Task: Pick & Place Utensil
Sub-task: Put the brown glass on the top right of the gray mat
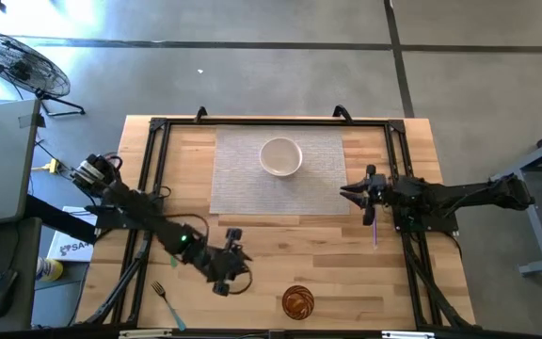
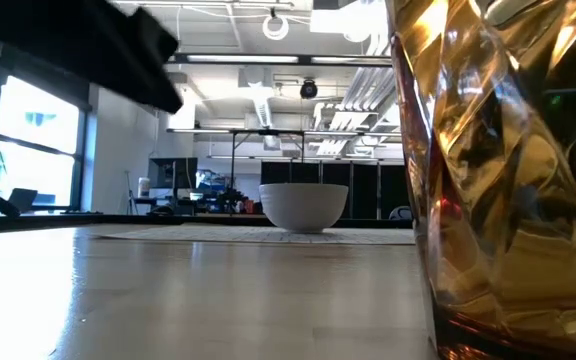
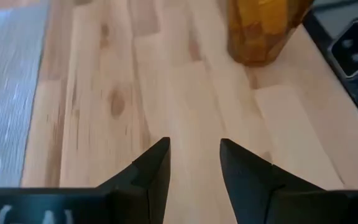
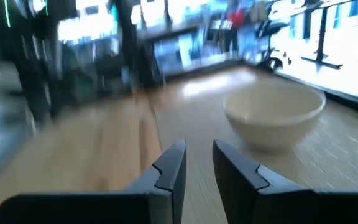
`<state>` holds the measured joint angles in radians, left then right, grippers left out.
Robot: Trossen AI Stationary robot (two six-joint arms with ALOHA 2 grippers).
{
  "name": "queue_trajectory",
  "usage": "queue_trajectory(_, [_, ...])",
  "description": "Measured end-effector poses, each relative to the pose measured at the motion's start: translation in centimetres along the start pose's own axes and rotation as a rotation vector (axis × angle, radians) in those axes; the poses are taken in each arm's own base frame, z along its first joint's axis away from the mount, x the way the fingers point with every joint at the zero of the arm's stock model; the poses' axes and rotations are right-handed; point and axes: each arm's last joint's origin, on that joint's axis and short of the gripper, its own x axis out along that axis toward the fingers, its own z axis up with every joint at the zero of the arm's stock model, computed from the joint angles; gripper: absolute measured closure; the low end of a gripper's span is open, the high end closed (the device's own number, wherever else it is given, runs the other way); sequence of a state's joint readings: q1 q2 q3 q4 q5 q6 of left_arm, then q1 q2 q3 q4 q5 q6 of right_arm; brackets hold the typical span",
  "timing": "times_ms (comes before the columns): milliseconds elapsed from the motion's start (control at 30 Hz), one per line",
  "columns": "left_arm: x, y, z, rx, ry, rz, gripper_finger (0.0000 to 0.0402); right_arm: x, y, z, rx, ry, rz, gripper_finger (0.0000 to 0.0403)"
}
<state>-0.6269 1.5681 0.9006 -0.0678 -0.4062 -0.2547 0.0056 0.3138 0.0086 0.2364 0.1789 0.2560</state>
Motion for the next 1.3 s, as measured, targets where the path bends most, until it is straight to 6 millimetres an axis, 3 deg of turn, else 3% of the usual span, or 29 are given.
queue_trajectory(200, [-0.5,-1.7,-3.2,-0.072,-0.055,0.049,0.0266,-0.1,0.3,1.3,0.107,-0.135,0.016,0.0329])
queue_trajectory(300, [-0.6,-2.1,-3.7,-0.093,-0.088,0.039,0.0266,-0.1,0.4,1.7,0.17,-0.167,0.06,0.0329])
queue_trajectory(400, [-0.6,-2.1,-3.6,-0.102,-0.1,0.034,0.0266,-0.3,1.0,1.8,0.208,-0.149,0.209,0.0329])
queue_trajectory(633, [-0.6,-2.0,-3.6,-0.109,-0.105,0.054,0.0266,0.0,3.1,1.1,0.234,-0.068,0.365,0.0329])
queue_trajectory(967, [-0.6,-1.9,-3.3,-0.14,-0.149,0.084,0.0266,0.4,7.3,-1.0,0.204,0.103,0.387,0.0328])
queue_trajectory(1300, [-0.7,-1.8,-2.8,-0.161,-0.207,0.139,0.0266,1.5,13.4,-1.9,0.129,0.251,0.399,0.0318])
